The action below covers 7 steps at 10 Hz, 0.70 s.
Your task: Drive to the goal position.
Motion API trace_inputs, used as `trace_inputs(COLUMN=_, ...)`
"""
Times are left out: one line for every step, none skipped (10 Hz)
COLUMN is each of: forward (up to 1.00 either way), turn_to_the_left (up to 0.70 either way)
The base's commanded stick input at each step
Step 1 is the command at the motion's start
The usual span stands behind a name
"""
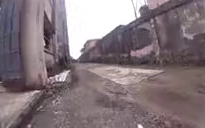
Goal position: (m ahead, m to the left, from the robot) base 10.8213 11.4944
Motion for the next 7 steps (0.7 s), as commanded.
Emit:
trace_inputs(forward=0.0, turn_to_the_left=0.0)
trace_inputs(forward=0.0, turn_to_the_left=0.0)
trace_inputs(forward=0.0, turn_to_the_left=0.0)
trace_inputs(forward=0.0, turn_to_the_left=0.0)
trace_inputs(forward=0.0, turn_to_the_left=0.0)
trace_inputs(forward=0.0, turn_to_the_left=0.0)
trace_inputs(forward=0.0, turn_to_the_left=0.0)
